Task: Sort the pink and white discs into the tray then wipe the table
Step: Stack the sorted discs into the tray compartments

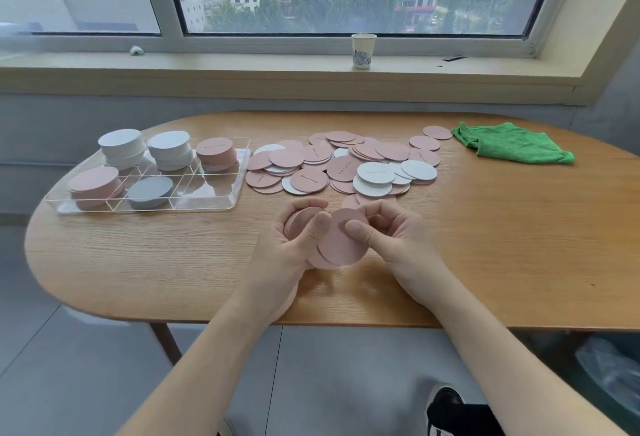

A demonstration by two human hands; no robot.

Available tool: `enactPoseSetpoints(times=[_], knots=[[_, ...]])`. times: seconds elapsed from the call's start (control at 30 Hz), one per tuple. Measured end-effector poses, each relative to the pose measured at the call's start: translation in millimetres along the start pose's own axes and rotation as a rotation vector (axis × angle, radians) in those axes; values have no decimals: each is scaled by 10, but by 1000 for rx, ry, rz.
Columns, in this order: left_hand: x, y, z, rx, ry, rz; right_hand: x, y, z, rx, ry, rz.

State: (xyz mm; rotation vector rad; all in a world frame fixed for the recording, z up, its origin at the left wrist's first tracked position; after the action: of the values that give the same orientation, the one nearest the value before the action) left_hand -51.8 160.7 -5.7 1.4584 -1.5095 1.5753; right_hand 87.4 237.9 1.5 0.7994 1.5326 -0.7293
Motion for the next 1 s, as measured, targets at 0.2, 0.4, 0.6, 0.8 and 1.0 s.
enactPoseSetpoints(times=[0.2,0.4,0.6,0.8,1.0], knots=[[0,-4,7,-50,-15,-35,-61,-33,45,215,87,19],[-48,-33,25,-75,78,49,-46,-62,29,207,102,76],[-26,-36,36,-54,94,94,-83,-138,50,133,121,158],[-18,-8,55,-17,123,64,-157,220,-57,256,151,484],[-19,-1,58,23,137,47,30,544,-339,288,58,854]])
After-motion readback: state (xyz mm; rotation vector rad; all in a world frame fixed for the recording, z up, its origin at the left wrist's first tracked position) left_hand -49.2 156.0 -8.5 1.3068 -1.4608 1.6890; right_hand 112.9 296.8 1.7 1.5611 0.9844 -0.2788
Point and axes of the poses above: each hand's wrist, its own z-axis away from the middle knuckle, its own y-axis out of the back of the hand, x = y × z, the point moved 8 cm from there along -z, towards the middle knuckle, and after that the axes turned 6 degrees about -y, right-handed, at the moved point
